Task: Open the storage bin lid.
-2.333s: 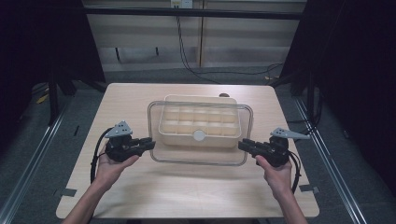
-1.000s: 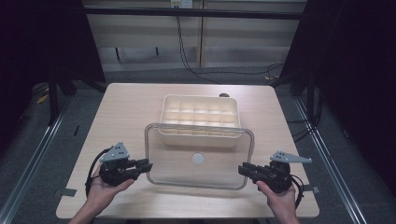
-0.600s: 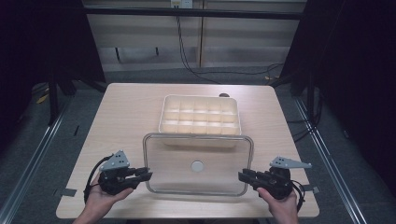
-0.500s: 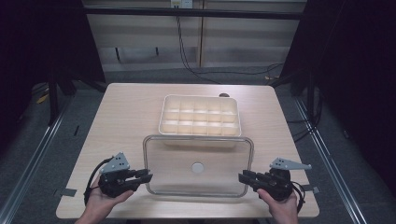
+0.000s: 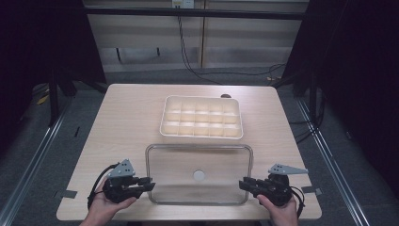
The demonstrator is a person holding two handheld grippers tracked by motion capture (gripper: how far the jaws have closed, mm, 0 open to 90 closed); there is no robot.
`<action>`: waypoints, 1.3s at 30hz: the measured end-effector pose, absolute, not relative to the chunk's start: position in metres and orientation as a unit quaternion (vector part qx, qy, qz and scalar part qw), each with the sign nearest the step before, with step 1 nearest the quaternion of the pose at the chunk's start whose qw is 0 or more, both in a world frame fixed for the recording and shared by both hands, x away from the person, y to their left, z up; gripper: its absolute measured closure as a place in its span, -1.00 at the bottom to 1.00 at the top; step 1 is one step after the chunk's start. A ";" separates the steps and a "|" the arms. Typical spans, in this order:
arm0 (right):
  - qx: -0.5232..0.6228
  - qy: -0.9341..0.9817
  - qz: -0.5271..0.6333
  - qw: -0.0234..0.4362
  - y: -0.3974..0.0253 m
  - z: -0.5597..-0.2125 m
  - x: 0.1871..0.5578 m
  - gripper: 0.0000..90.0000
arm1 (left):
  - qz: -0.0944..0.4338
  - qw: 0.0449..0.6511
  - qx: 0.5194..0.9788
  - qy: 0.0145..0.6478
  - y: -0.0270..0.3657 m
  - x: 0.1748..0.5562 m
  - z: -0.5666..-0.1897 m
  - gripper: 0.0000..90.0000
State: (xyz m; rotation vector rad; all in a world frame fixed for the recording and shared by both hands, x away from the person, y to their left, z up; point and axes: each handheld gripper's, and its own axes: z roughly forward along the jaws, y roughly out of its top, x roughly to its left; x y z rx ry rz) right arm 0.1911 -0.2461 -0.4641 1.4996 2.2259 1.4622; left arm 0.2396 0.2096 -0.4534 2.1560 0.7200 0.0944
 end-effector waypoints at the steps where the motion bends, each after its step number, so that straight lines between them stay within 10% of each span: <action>1: 0.490 0.728 0.477 0.042 -0.246 -0.466 0.192 0.52 | 0.039 0.419 0.861 0.286 0.210 0.240 -0.454 0.63; 39: 0.522 0.743 0.416 0.057 -0.236 -0.483 0.216 0.15 | 0.050 0.374 0.882 0.283 0.196 0.258 -0.471 0.30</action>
